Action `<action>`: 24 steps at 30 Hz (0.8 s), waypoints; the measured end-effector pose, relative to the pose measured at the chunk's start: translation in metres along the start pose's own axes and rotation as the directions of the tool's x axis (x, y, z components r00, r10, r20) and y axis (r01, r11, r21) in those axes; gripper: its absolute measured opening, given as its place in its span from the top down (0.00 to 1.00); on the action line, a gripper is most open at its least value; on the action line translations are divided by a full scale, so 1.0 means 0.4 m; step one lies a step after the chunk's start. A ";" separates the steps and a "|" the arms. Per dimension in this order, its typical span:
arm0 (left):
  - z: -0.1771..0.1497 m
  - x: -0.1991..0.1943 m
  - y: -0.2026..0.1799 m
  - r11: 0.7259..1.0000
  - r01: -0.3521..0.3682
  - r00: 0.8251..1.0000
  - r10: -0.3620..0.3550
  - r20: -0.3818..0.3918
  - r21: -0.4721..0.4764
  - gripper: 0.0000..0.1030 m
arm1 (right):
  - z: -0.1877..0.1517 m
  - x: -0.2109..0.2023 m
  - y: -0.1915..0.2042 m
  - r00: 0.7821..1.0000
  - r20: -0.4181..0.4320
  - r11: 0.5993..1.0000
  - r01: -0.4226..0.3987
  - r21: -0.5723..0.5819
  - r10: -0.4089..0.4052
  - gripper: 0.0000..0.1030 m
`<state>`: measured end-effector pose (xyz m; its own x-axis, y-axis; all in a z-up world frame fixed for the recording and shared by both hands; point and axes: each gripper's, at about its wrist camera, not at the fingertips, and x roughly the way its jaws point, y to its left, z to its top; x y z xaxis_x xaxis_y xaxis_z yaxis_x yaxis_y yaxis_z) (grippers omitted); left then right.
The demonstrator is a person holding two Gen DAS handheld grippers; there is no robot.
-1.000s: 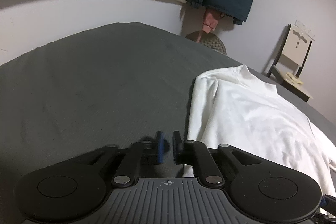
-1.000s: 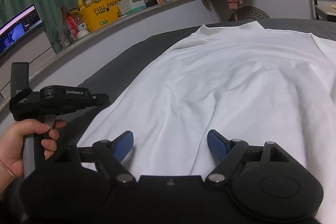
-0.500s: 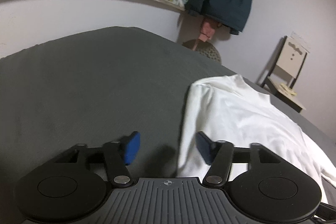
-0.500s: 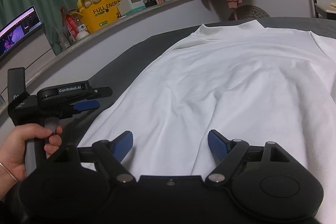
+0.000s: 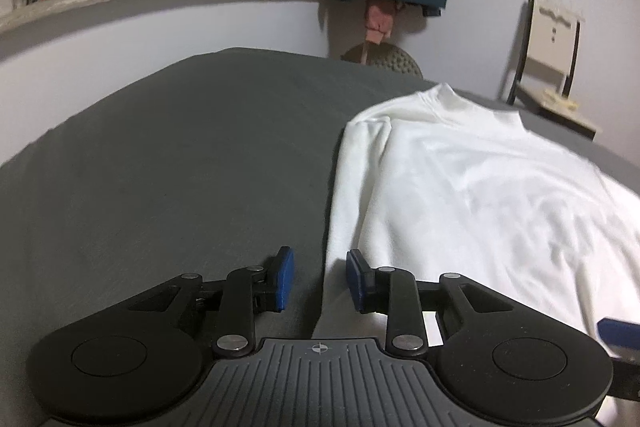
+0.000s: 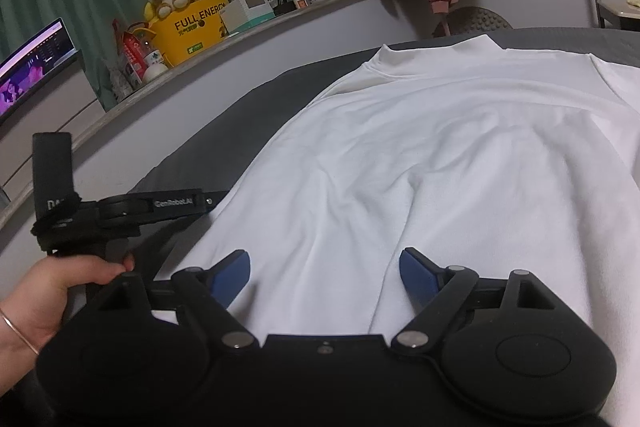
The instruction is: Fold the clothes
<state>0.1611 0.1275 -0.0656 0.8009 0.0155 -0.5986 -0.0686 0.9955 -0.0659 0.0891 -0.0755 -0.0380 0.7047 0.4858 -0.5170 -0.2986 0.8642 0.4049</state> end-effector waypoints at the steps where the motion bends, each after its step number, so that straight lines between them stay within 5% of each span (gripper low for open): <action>1: 0.005 -0.003 -0.007 1.000 -0.003 1.000 0.003 -0.011 0.010 0.71 | 0.002 -0.002 -0.002 1.000 -0.003 1.000 -0.003 0.011 0.003 0.21; 6: 0.028 -0.016 -0.031 0.999 -0.004 0.997 0.008 -0.070 0.052 0.99 | 0.011 -0.009 -0.013 1.000 -0.018 0.998 -0.016 0.068 0.018 0.21; 24: 0.105 -0.055 0.012 0.968 -0.073 0.987 0.105 -0.125 0.239 1.00 | 0.014 -0.003 -0.021 0.999 -0.040 0.998 -0.024 0.065 0.027 0.21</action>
<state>0.1682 0.1358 -0.0193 0.7084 0.1082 -0.6975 0.0173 0.9852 0.1704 0.0945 -0.0842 -0.0364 0.6700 0.5139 -0.5358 -0.2730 0.8417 0.4659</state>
